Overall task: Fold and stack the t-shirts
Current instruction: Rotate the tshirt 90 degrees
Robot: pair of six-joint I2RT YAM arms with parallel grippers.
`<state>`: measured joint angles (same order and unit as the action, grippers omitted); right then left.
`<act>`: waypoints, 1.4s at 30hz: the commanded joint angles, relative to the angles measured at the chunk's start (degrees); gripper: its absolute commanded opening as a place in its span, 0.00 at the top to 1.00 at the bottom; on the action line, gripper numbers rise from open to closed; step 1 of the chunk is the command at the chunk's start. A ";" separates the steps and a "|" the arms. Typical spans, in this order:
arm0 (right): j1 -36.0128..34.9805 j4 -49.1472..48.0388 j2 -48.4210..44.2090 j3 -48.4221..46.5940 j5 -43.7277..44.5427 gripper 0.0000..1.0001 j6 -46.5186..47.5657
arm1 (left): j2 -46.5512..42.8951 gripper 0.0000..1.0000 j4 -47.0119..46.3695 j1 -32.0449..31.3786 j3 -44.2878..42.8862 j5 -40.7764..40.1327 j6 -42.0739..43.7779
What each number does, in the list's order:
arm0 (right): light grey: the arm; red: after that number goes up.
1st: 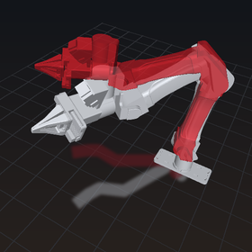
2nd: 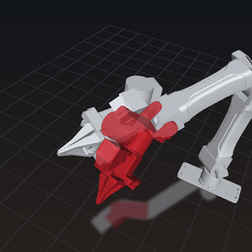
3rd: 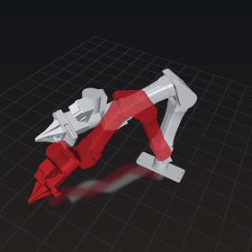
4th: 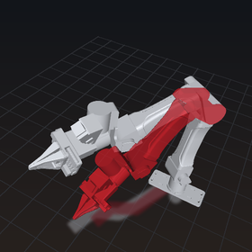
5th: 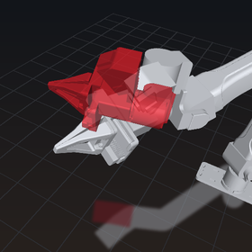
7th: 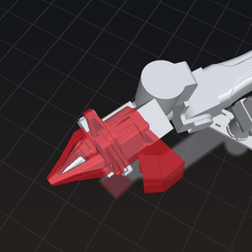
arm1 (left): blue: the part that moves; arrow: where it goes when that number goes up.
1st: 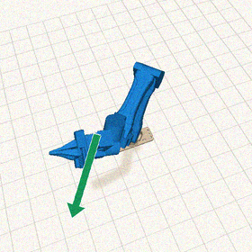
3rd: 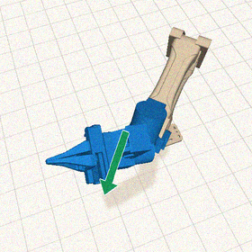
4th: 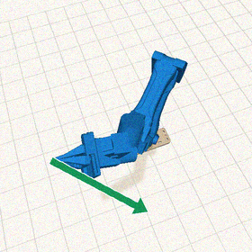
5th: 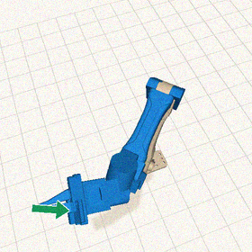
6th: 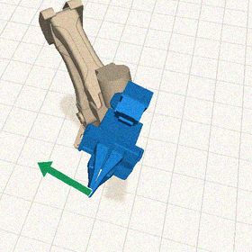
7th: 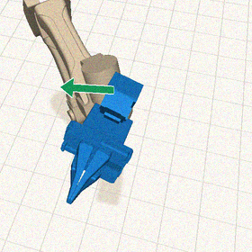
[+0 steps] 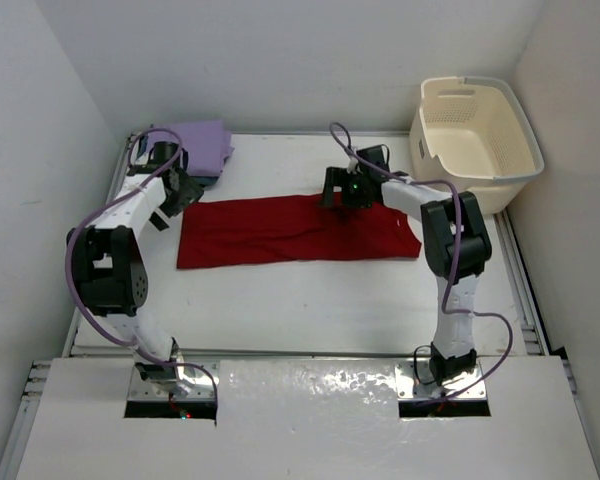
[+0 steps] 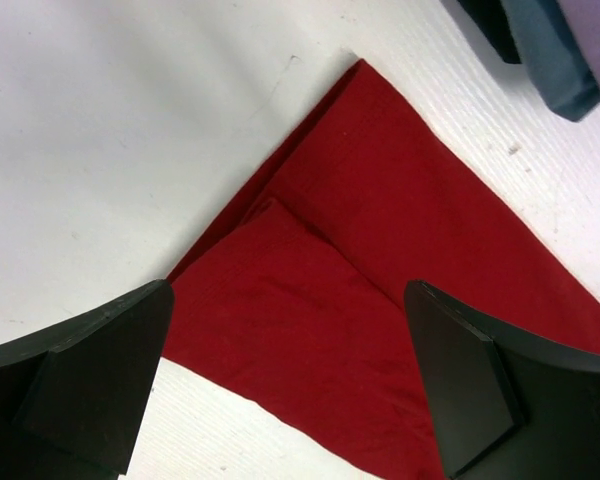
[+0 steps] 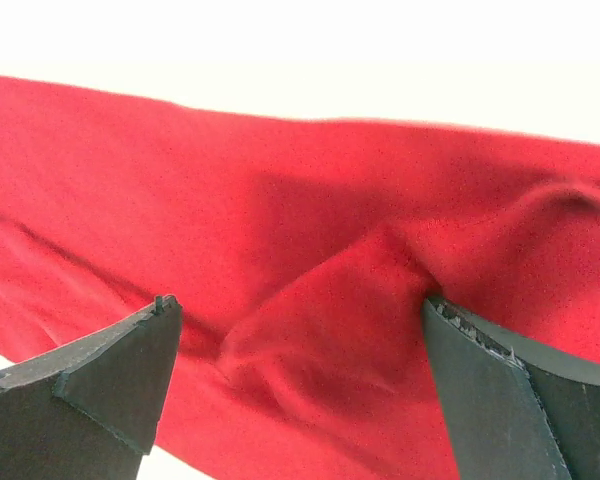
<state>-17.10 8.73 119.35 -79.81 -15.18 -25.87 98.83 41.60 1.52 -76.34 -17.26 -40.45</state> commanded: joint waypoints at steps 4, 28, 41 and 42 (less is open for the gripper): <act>-1.88 -7.32 4.22 -12.98 1.21 0.01 -3.57 | -4.60 0.00 -0.91 0.50 -1.62 2.40 1.25; 0.66 19.39 -7.39 6.61 27.75 0.01 4.68 | 13.77 0.00 -5.74 -9.16 3.02 2.32 4.86; 0.58 18.44 18.35 -22.73 14.15 0.01 11.54 | -8.90 0.00 -1.88 -34.19 36.25 15.83 -15.16; -0.12 18.08 20.90 -25.54 11.25 0.01 11.89 | -9.70 0.00 -3.01 -36.04 36.95 16.98 -16.58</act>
<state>-16.27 30.68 131.66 -100.14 4.32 -16.16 89.41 33.10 -27.59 -45.50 -13.43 -46.28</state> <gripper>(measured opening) 0.992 0.997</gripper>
